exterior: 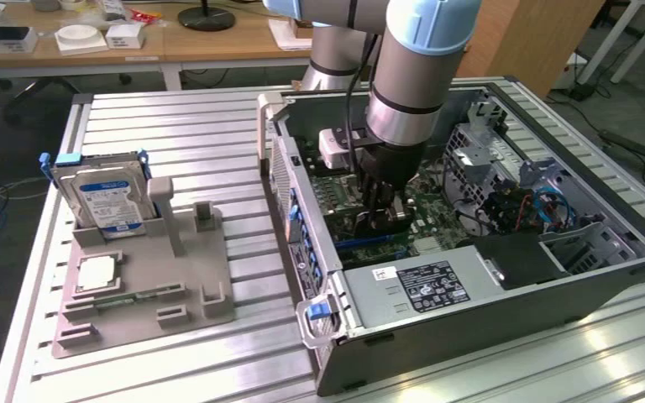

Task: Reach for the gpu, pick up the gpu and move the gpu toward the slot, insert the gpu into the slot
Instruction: 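Insert the gpu into the slot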

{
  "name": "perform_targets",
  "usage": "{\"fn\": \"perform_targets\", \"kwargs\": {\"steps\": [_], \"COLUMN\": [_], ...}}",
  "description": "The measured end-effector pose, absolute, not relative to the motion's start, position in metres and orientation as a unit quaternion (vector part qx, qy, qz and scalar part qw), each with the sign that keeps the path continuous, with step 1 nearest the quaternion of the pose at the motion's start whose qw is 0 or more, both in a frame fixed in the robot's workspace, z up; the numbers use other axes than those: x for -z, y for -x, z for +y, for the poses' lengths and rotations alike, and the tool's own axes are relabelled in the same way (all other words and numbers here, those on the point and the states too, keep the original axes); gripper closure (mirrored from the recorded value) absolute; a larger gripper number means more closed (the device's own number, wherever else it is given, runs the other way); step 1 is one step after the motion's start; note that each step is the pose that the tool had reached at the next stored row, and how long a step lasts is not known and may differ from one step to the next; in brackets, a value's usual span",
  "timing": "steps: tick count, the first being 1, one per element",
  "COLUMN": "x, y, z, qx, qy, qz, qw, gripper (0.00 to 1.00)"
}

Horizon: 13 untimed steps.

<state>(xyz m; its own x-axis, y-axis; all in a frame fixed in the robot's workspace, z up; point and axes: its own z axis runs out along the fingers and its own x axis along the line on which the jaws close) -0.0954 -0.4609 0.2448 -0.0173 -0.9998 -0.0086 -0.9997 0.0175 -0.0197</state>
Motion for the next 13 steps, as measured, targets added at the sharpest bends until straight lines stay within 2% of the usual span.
{"fn": "perform_targets", "kwargs": {"steps": [13], "x": [-0.2446], "y": [0.0955], "z": [-0.46], "qx": [0.004], "qy": [0.702], "qz": [0.712], "qw": [0.01], "gripper": [0.73]}}
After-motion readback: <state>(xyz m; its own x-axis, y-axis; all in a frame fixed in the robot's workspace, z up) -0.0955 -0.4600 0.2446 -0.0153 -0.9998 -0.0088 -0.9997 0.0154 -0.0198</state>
